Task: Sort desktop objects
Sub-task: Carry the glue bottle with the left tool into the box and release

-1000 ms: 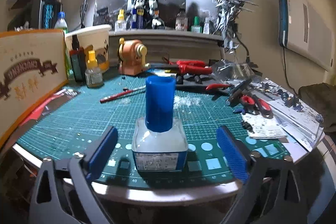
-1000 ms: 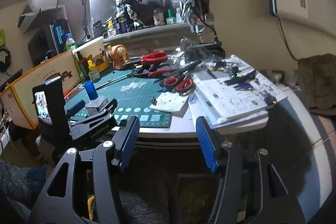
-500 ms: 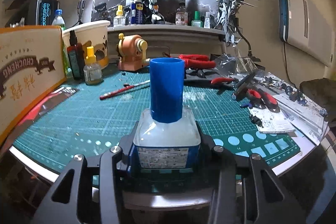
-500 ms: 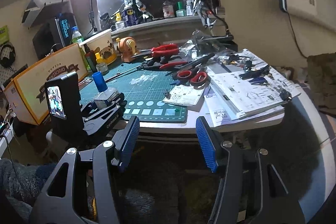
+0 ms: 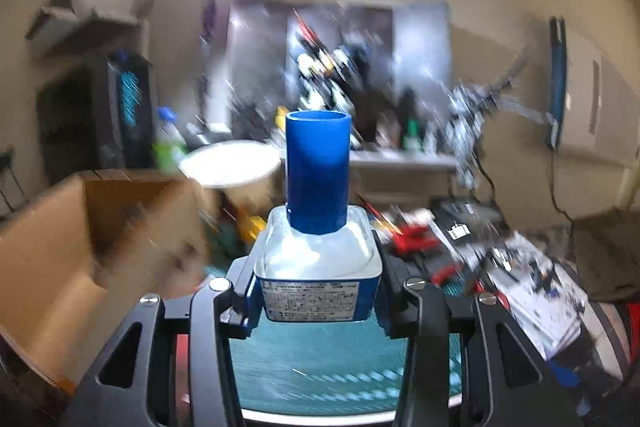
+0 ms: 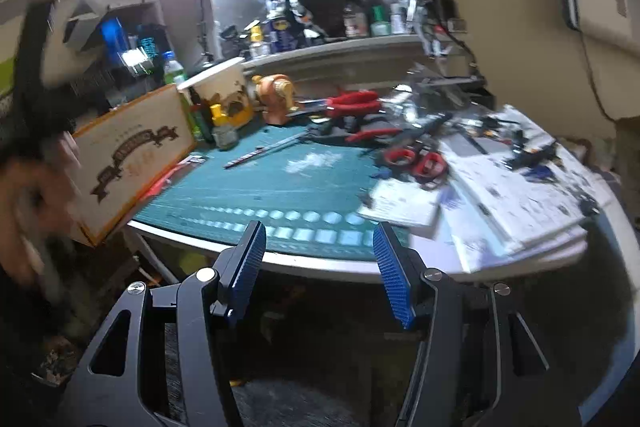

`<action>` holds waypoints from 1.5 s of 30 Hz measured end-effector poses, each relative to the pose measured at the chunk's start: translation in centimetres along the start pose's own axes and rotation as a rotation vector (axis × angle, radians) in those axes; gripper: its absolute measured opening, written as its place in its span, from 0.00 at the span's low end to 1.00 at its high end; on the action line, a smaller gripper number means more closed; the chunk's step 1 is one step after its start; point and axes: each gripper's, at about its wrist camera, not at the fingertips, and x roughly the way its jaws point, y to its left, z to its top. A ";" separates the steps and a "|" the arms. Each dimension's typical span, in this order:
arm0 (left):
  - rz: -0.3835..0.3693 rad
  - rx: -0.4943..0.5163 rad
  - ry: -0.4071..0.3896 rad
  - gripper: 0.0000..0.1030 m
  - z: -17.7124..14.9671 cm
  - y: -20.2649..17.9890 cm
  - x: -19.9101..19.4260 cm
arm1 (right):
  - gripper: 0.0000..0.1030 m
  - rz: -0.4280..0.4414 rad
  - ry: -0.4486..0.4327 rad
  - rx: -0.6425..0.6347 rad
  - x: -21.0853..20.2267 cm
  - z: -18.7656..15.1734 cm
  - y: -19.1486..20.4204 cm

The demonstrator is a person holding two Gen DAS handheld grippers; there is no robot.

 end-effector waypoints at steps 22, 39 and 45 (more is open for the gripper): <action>0.190 -0.053 0.333 0.43 6.2 23.0 13.4 | 0.52 0.108 -0.083 -0.093 2.6 5.0 3.4; 0.163 -0.026 0.684 0.43 -4.0 21.9 24.4 | 0.52 0.082 -0.063 -0.142 6.8 8.8 4.5; 0.187 -0.058 0.735 0.43 -6.2 21.8 26.7 | 0.52 0.077 -0.077 -0.181 6.8 9.3 6.0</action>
